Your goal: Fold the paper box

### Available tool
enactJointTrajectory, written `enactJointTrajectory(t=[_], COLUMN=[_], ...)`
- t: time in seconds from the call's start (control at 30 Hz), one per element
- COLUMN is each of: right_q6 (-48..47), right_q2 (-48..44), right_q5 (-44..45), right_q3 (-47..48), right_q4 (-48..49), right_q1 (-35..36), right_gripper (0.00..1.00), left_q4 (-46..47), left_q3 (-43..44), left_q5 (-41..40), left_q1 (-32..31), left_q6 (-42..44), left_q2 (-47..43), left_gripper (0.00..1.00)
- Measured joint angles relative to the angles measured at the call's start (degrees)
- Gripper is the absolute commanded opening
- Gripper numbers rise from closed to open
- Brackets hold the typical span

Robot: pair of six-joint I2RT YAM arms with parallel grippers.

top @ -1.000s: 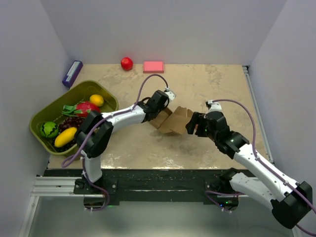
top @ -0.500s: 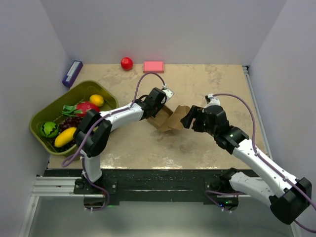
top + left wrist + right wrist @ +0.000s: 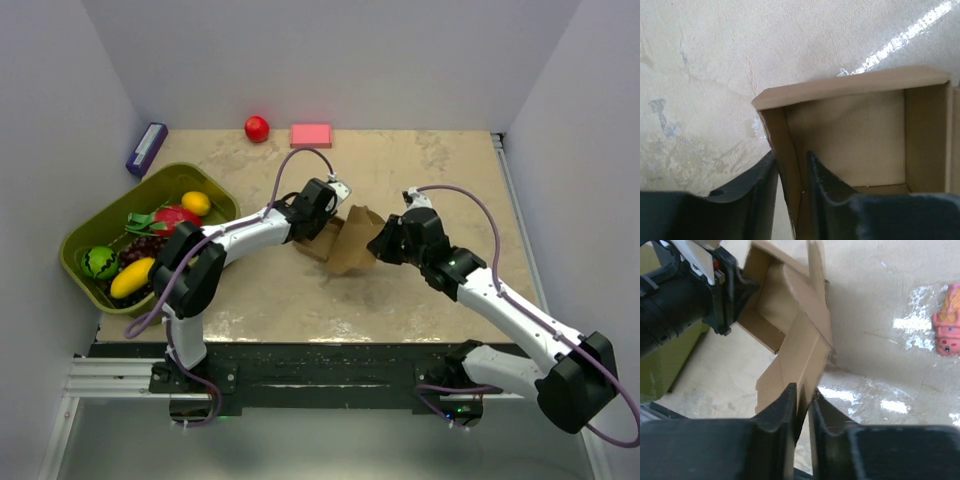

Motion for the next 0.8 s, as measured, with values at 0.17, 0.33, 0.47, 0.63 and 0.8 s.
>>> enactJointTrajectory(t=[0.17,0.33,0.47,0.63,0.8], right_q6=[-5.4,-14.88,-21.84,-28.76,-33.51], right_q2=[0.2,5.16,11.1,16.28,16.96], right_q5=[0.7,1.46,-0.15,-6.91,-12.63], right_q3=[4.39,17.25,26.12,31.39,32.94], right_q4=[-3.91,-11.06,-16.2,-22.45,-26.91], right_q1=[-0.04,-0.04,-0.33,-0.46,-0.44], right_gripper=[0.0,0.0,0.0,0.0,0.0], left_q4=[0.13,3.41,8.7,12.94,13.29], left_q3=[-0.94,-4.83,-7.43,-9.09,-10.19], left_q5=[0.92,6.03,16.52,32.39,44.98], left_q1=[0.22,1.38,3.15,5.07,7.39], left_q6=[0.11,1.53,3.91,5.77,5.4], left_q2=[-3.58,-18.27,-30.45,-35.47,-33.31], left_gripper=[0.84,0.86,0.86,0.86,0.84])
